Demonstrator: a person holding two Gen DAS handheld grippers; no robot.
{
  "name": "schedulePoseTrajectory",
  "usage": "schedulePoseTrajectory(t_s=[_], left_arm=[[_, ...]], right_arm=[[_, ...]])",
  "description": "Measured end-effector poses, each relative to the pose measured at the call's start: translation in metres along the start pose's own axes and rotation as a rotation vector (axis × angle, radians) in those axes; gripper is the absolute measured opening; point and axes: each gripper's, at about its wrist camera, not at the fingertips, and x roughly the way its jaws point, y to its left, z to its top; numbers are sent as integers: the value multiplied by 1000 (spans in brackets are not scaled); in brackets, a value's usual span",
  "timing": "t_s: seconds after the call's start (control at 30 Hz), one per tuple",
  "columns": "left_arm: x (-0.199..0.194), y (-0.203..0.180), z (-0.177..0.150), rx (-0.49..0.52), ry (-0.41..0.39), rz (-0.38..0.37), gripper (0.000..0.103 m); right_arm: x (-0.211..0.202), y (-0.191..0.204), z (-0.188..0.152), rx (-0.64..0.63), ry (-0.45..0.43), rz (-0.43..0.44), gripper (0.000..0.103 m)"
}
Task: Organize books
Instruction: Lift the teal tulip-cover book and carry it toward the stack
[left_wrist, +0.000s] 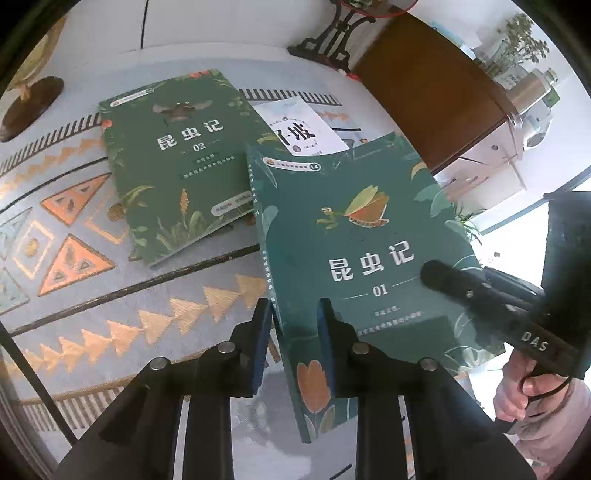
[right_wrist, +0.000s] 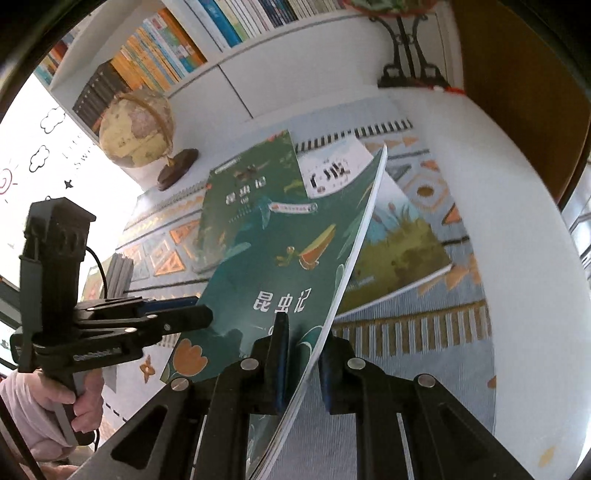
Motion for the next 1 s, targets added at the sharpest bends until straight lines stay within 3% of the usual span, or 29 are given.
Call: schedulePoseTrajectory(t_s=[0.53, 1.0], left_arm=[[-56, 8, -14, -35, -114, 28, 22], [-138, 51, -65, -161, -252, 122, 22]], right_arm=[[-19, 41, 0, -100, -62, 24, 14], [-23, 137, -7, -260, -96, 123, 14]])
